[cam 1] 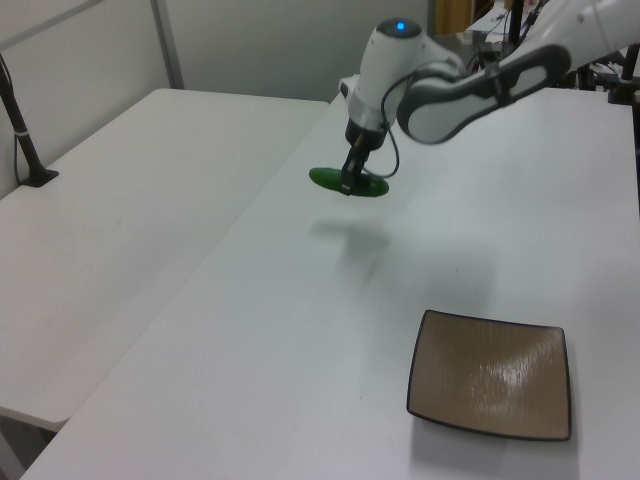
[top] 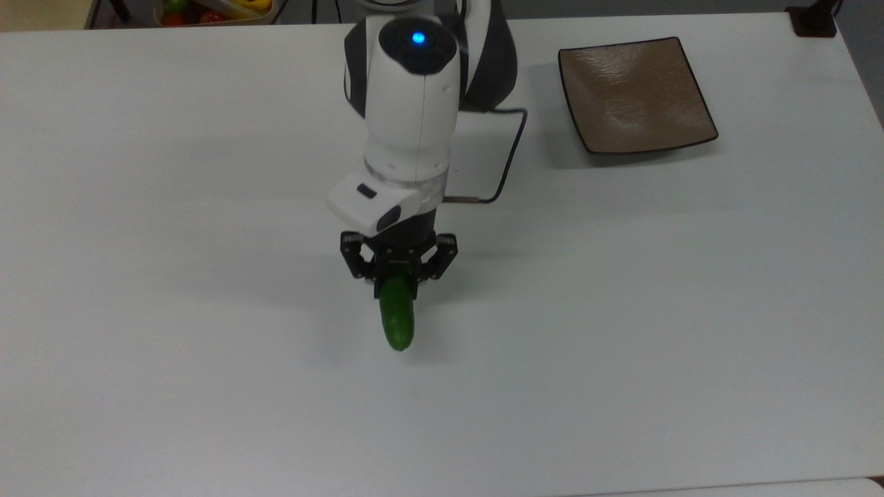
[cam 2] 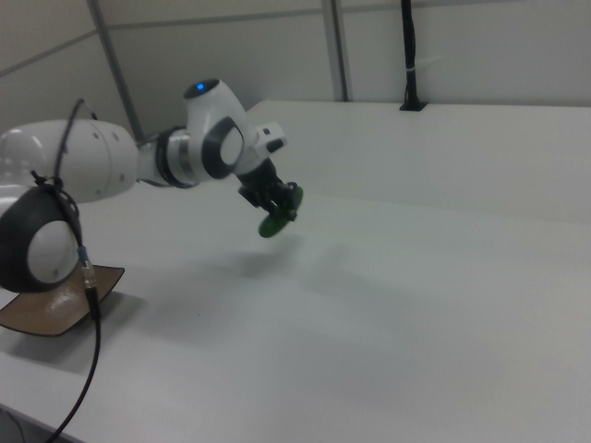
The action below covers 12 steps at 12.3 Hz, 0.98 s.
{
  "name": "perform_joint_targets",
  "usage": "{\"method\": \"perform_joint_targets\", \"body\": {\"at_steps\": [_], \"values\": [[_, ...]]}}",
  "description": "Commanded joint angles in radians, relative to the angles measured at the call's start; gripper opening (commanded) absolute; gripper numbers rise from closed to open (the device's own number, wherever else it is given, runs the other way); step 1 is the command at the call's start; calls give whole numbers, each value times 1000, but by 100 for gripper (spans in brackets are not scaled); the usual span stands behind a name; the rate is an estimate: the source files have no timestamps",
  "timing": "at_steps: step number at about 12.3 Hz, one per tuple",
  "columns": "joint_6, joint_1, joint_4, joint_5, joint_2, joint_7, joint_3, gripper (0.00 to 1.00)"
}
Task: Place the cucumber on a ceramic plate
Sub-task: 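Lift the held cucumber up off the table, then carry the cucumber to the brown square plate and lower it on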
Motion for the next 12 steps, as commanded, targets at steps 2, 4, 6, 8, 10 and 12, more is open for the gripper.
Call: {"method": "perform_joint_targets", "body": {"at_steps": [2,4,6,8,10,12], "values": [[-179,88,-118,122,-216,52,8,0],[-294,104,-139,124,-300,108,49,0],[-374,145,-173,143,-373,147,72,0],[-377,159,-243,148,-440,227,130,0],[-377,227,-323,148,-498,279,152,0],[-379,301,-351,148,-496,336,155,0]]}}
